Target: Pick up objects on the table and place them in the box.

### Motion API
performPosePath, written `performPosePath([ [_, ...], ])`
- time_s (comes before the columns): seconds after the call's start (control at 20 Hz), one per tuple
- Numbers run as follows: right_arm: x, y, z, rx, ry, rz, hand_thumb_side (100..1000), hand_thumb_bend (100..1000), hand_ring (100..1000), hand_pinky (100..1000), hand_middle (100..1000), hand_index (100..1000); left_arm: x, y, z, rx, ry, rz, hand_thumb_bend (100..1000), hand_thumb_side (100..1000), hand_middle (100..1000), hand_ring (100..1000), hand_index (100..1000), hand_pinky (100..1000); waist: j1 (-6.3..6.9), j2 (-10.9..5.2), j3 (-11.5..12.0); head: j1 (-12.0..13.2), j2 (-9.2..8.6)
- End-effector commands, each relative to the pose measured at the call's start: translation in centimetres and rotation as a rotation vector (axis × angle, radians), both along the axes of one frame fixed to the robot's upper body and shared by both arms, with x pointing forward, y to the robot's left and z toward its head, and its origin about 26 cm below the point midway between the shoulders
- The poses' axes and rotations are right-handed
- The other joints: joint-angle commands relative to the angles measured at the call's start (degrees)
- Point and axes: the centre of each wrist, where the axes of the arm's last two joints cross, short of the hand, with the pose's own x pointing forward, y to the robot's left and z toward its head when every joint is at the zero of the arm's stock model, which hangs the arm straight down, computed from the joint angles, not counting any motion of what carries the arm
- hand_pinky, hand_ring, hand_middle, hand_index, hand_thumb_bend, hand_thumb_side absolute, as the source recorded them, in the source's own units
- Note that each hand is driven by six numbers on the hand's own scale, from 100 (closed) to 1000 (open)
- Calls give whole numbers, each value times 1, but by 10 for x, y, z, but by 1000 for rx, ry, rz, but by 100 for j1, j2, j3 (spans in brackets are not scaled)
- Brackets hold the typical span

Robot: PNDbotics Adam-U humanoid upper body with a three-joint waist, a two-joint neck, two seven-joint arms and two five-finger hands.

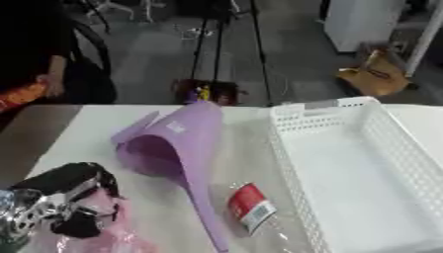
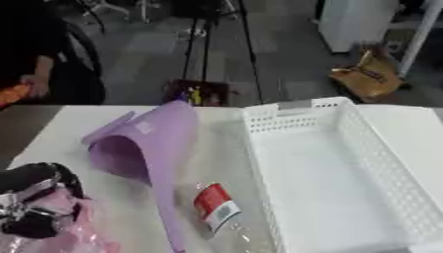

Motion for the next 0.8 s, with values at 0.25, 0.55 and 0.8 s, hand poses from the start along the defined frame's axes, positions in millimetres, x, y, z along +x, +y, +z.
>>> performPosePath([
  [0.25, -4, -3, 14, -78, -139, -33, 585, 100, 569, 658, 534, 537, -3, 0, 31, 41, 16, 44, 100, 126, 610, 458, 653, 329, 40, -148, -6, -23, -41],
  [0.55, -4, -4, 16, -85, -134, -34, 578, 100, 568, 656, 533, 537, -5, -2, 53, 104, 8, 33, 100, 100, 616, 470, 662, 326, 97, -229, 23, 13, 39],
  [0.8, -4, -4, 17, -89, -128, -37, 575, 100, 568, 659, 533, 536, -8, -3, 68, 155, 5, 32, 100, 100, 621, 477, 662, 330, 131, -278, 46, 15, 97],
])
